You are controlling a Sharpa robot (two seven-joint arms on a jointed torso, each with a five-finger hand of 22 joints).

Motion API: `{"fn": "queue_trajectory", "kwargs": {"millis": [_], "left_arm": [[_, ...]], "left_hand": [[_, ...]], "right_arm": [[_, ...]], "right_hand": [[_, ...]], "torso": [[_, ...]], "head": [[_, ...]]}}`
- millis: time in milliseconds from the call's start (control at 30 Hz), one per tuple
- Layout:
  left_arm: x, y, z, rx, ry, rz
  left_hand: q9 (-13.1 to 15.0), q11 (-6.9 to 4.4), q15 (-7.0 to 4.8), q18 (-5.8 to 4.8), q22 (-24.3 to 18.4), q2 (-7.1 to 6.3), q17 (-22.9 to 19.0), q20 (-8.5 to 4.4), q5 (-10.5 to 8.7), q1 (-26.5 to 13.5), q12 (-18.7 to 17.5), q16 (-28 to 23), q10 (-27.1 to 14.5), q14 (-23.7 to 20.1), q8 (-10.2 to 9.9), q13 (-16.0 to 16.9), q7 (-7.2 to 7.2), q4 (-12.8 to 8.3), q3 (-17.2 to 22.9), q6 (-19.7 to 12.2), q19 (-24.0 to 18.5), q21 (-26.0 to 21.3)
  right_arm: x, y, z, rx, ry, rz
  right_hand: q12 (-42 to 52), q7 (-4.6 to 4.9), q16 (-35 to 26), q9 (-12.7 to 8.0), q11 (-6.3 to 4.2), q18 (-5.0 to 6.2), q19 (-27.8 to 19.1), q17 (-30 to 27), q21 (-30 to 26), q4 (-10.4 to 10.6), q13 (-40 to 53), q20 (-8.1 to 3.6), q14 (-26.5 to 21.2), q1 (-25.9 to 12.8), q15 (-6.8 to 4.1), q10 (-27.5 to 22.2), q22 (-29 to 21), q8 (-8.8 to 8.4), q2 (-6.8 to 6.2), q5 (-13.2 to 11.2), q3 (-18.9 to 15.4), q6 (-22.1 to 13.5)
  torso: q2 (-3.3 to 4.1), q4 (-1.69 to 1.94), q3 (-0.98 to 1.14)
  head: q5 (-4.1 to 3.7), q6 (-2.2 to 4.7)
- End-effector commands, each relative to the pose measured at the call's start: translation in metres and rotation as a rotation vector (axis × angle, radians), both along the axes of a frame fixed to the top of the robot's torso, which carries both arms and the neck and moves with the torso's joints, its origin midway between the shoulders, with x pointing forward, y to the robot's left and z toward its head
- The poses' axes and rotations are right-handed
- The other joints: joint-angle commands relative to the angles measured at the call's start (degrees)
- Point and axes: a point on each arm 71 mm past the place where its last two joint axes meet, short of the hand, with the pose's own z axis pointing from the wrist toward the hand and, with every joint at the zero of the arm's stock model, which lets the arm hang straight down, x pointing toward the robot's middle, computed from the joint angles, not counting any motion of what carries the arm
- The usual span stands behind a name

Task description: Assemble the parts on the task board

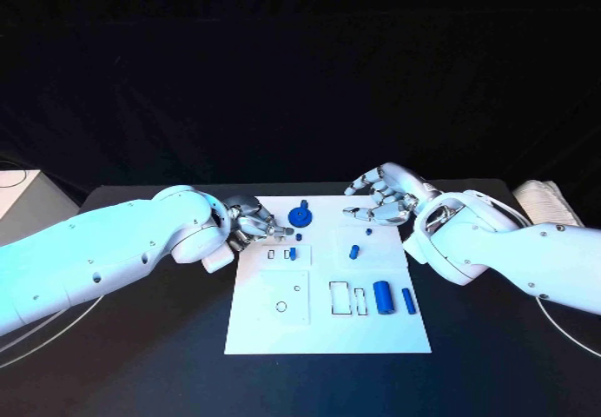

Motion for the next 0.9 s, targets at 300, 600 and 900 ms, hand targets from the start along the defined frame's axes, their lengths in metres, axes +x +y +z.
{"fn": "queue_trajectory", "kwargs": {"millis": [300, 600, 900], "left_arm": [[0.008, -0.024, 0.000, 0.207, 0.037, -0.118], [0.016, -0.036, -0.001, 0.248, 0.068, -0.160], [0.022, -0.039, -0.003, 0.275, 0.085, -0.171]], "left_hand": [[0.7, 0.05, 0.07, -0.09, -0.2, 0.37, 11.5, 0.01, 0.11, -2.0, -0.4, -0.3, -0.9, 4.3, 0.4, -0.2, 0.03, 0.0, -1.4, -0.8, -0.6, -0.4], [1.0, 0.07, 0.09, -0.09, -0.2, 0.53, 11.6, 0.04, 0.10, -2.5, -0.4, -0.3, -1.1, 4.3, 0.4, -0.3, 0.03, 0.0, -1.9, -0.9, -0.6, -0.5], [1.3, 0.06, 0.10, -0.06, -0.4, 0.99, 11.5, 0.07, 0.17, -2.8, -0.6, -0.3, -1.4, 4.3, 0.6, -0.5, -0.01, -0.1, -2.1, -0.9, -0.8, -0.5]], "right_arm": [[0.009, -0.009, 0.000, 0.060, 0.057, -0.010], [0.012, -0.010, 0.000, 0.059, 0.062, -0.024], [0.013, -0.010, -0.001, 0.061, 0.070, -0.029]], "right_hand": [[-0.4, 0.06, -0.1, 0.0, 0.17, 0.33, 3.7, 11.3, -0.3, 0.8, 11.0, 0.35, 5.2, -0.3, 0.20, 1.5, 12.0, 0.10, -0.14, 0.6, 0.0, -0.2], [-0.5, 0.04, -0.2, 0.0, 0.16, 0.35, 3.7, 11.2, -0.4, 1.5, 11.0, 0.34, 5.1, -1.0, 0.19, 1.5, 11.9, 0.33, -0.12, 0.1, -0.5, -0.4], [-0.6, 0.03, -0.1, 0.0, 0.16, 0.32, 3.7, 11.2, -0.3, 1.8, 10.9, 0.34, 5.1, -1.2, 0.19, 1.3, 12.0, 0.39, -0.13, -0.1, -0.7, -0.5]], "torso": [[-0.19, -0.07, 0.16], [-0.10, -0.14, 0.13], [-0.10, -0.17, 0.13]], "head": [[0.20, -0.67], [0.19, -0.89], [0.14, -1.16]]}}
